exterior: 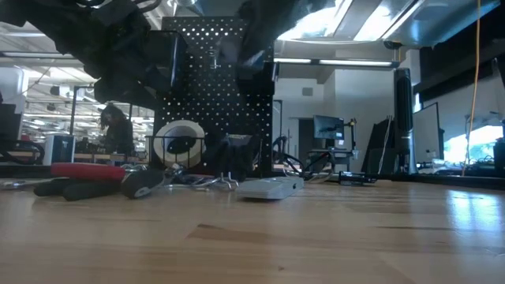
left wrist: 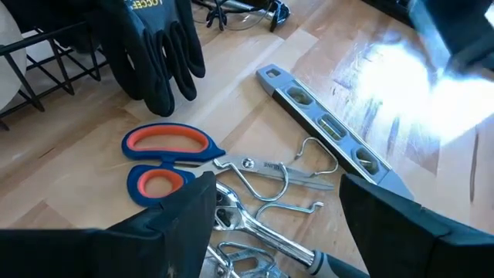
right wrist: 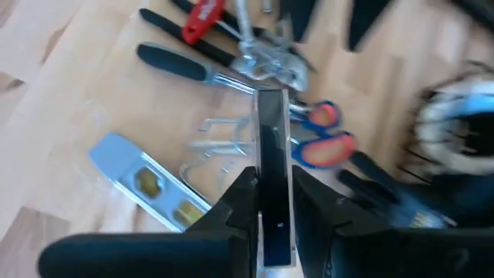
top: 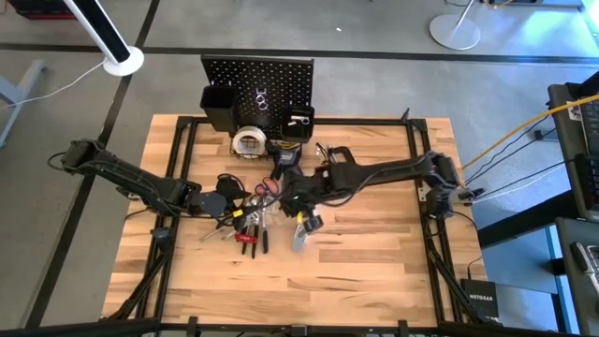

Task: Hang tools onto peg board
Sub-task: Put the leveler into the right black bin on the pegboard

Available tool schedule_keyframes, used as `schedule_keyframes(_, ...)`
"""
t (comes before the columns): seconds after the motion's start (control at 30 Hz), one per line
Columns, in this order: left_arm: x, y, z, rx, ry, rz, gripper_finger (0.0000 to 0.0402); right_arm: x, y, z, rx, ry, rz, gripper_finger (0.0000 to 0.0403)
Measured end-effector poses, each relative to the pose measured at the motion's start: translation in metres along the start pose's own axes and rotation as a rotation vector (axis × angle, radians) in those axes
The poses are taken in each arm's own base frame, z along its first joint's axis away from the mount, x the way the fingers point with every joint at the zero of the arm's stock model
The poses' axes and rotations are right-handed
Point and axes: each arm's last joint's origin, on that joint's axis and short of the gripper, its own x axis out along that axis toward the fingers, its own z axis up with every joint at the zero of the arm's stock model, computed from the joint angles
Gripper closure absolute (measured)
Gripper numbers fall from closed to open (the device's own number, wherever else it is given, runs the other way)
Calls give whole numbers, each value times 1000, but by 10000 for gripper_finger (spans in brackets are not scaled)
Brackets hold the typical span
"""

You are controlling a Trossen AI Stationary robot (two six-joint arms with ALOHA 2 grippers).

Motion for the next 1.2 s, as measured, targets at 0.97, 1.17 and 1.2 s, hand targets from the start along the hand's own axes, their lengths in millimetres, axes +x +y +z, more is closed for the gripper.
schedule_keyframes(0.97,0,1,0,1,-15,20,141,-92,-149,-78,388,-199,-364,343)
schedule_keyframes(1.17,0,1,0,1,-15,20,141,-75,-151,-80,404,-177,-306,343)
schedule_keyframes(1.2,0,1,0,1,-15,20,141,-74,-151,-80,414,-175,-301,343)
